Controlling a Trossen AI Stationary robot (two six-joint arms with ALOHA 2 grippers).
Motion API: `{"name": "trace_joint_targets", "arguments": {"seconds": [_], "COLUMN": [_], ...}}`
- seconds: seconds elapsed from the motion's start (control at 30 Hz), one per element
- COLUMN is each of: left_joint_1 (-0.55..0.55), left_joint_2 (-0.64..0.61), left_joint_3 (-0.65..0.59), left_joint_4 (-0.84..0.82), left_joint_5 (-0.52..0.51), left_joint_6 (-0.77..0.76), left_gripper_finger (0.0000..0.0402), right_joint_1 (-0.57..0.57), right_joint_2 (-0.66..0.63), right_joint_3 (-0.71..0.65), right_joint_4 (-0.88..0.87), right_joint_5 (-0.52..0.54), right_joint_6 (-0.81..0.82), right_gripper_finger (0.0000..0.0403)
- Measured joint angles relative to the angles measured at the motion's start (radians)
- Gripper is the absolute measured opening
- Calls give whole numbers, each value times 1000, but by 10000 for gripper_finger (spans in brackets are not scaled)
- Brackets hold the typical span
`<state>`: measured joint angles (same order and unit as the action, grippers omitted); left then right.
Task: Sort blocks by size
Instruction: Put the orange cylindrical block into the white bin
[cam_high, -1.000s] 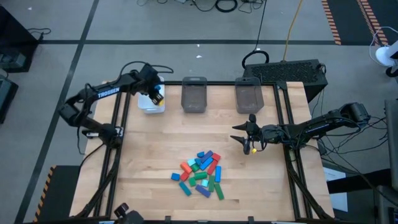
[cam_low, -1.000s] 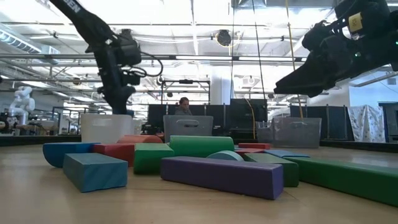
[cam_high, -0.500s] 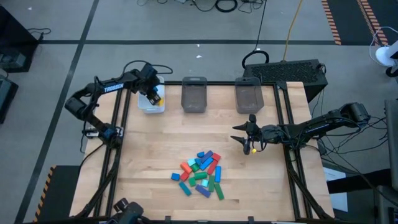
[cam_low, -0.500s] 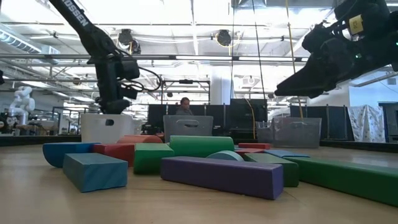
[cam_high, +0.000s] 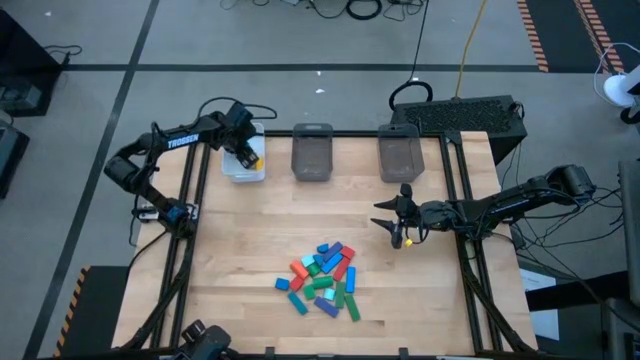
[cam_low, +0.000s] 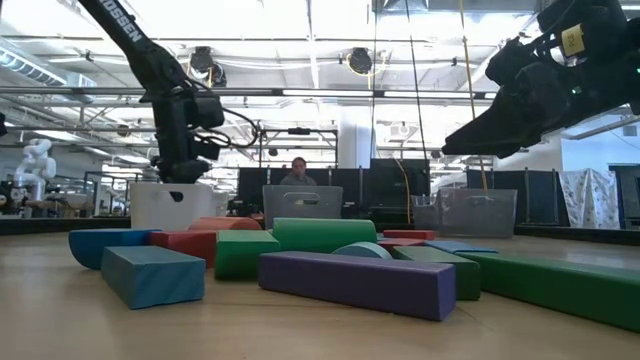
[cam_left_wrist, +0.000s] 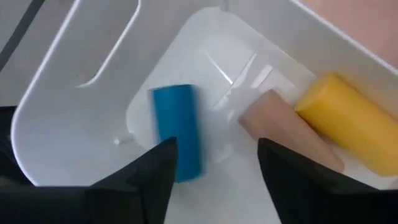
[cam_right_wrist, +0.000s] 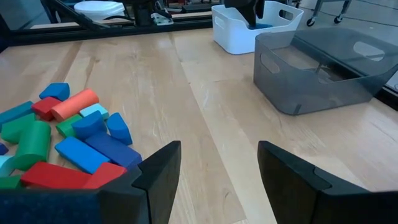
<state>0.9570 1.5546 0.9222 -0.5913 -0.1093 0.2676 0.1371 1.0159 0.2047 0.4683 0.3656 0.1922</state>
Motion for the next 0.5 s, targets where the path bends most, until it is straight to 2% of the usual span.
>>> {"name": "trace_joint_targets", "arguments": {"seconds": [0.1, 0.2, 0.37, 0.5], "left_joint_1": [-21, -74, -207, -346], "left_joint_2": [-14, -46, -155, -250], "left_joint_3": [6, 40, 94, 116], "left_joint_4": [-43, -137, -215, -227], "left_joint_5": [4, 37, 19, 99], "left_joint_6": [-71, -78, -64, -53], "left_gripper_finger": [245, 248, 248, 249], "right_joint_1": [0, -1, -14, -25], "right_joint_2": [0, 0, 0, 0], "right_joint_3": [0, 0, 0, 0], "right_joint_4": [0, 0, 4, 18], "right_joint_5": [2, 35, 53, 52], "right_joint_6": [-2, -11, -13, -41], "right_gripper_finger": [201, 201, 201, 201]}}
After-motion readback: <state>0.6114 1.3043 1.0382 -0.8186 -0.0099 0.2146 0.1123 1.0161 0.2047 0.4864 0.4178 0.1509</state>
